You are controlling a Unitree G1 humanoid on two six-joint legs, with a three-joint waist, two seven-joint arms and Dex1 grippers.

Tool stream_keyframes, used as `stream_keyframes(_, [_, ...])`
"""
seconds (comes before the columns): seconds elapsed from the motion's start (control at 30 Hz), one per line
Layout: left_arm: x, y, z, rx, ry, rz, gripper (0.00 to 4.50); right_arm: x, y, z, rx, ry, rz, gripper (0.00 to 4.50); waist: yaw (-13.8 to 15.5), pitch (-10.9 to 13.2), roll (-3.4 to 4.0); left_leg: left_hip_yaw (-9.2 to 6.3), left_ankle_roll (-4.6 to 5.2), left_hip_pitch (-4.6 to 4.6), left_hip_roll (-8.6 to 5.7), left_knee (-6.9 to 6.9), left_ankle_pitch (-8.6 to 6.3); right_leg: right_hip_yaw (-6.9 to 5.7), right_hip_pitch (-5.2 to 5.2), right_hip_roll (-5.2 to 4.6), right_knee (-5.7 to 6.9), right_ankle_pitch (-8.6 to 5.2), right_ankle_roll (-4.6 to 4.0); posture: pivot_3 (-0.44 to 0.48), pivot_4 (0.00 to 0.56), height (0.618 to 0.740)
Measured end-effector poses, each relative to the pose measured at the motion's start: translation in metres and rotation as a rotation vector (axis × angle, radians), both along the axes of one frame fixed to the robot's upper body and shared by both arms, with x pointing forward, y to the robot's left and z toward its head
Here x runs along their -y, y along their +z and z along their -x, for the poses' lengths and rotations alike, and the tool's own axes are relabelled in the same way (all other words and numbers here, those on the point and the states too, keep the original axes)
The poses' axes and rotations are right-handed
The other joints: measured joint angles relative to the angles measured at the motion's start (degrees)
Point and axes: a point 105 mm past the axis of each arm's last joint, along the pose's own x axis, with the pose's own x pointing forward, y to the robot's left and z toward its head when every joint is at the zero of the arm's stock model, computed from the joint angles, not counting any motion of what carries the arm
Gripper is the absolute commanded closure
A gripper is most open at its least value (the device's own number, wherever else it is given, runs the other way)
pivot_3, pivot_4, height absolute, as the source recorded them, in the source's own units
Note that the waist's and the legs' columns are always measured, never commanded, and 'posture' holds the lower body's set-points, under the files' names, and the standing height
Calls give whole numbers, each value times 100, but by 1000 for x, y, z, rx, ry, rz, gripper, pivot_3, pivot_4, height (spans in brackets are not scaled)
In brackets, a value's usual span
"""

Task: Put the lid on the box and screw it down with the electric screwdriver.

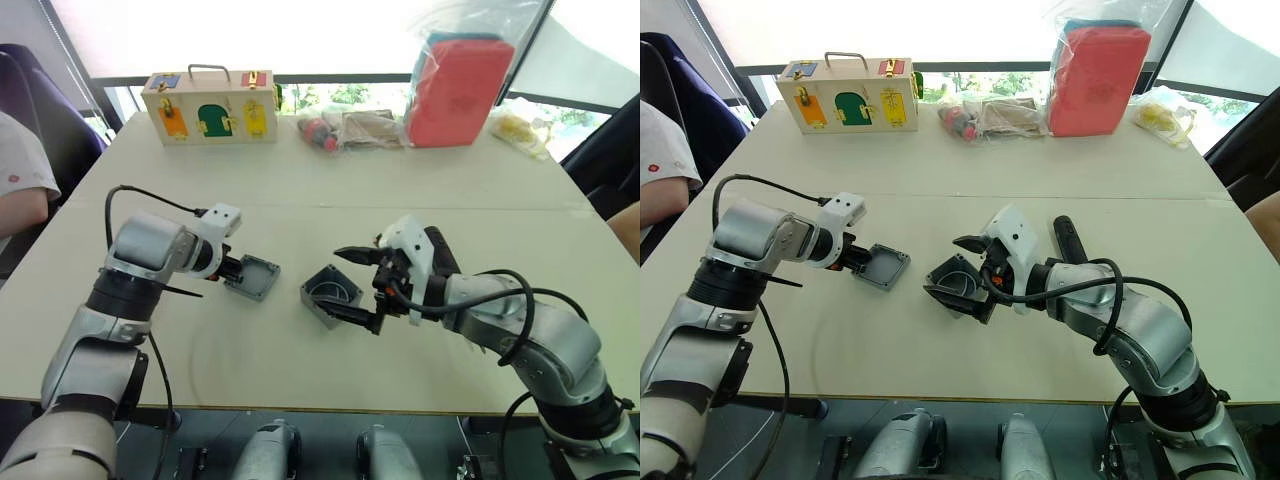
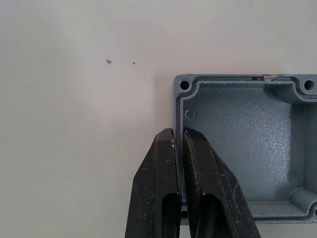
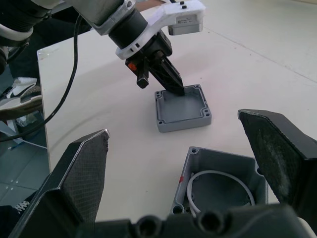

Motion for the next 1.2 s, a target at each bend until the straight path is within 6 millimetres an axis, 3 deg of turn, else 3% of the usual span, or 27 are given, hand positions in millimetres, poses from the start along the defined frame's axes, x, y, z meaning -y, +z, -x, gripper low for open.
stream_keyframes(0.1, [-1,-1,-2,39,4,29,4443,2,3,-7,-20,-33,-60,0,5,-2,1,-2,0,3,0,0,0,-2,2,-3,1,0,0,0,150,740])
stream_keyframes(0.2, [5,3,-14,169,-27,78,4443,5,11,-26,-70,-122,-174,0,-4,-1,-1,-3,-5,-2,0,-2,1,-3,-6,-8,0,5,-8,0,150,740])
stream_keyframes(0.27, [19,21,-26,320,-71,168,4443,7,17,-44,-113,-201,-267,0,0,0,-3,-2,-37,-13,0,-7,19,-5,-19,-10,-2,7,-9,0,150,740])
stream_keyframes(0.37, [34,76,-41,596,-100,327,4443,6,31,-71,-177,-305,-427,0,-26,0,-3,2,-42,-16,-2,-16,21,-4,-23,-8,-12,7,-9,0,150,740])
stream_keyframes(0.5, [45,105,-43,732,-123,419,4443,1,38,-86,-220,-327,-486,0,-62,0,-1,9,-43,-12,-3,-21,23,-2,-24,-2,-9,7,-9,0,150,740])
stream_keyframes(0.77, [66,109,-29,773,-194,511,4443,6,41,-89,-239,-304,-491,0,-73,0,-1,10,-40,-12,-2,-20,23,-1,-23,12,-7,8,-8,0,150,740])
stream_keyframes(1.03, [71,112,-23,772,-223,542,4443,5,39,-88,-258,-291,-488,0,-140,0,-1,9,-39,-11,-2,-20,22,-1,-23,14,-3,8,-8,0,150,740])
stream_keyframes(1.07, [71,112,-22,768,-225,546,4500,5,39,-88,-260,-291,-495,469,-149,0,-1,9,-39,-11,-2,-20,22,-1,-23,15,-3,8,-8,0,150,740])
stream_keyframes(1.13, [73,112,-21,760,-232,556,4500,5,39,-88,-264,-292,-507,890,-153,0,-1,9,-38,-11,-1,-21,22,-1,-24,17,-3,8,-8,0,150,740])
stream_keyframes(1.2, [74,113,-20,761,-238,560,4500,4,39,-88,-266,-292,-510,1596,-153,0,-1,9,-38,-11,-1,-21,22,-1,-24,17,-3,8,-8,0,150,740])
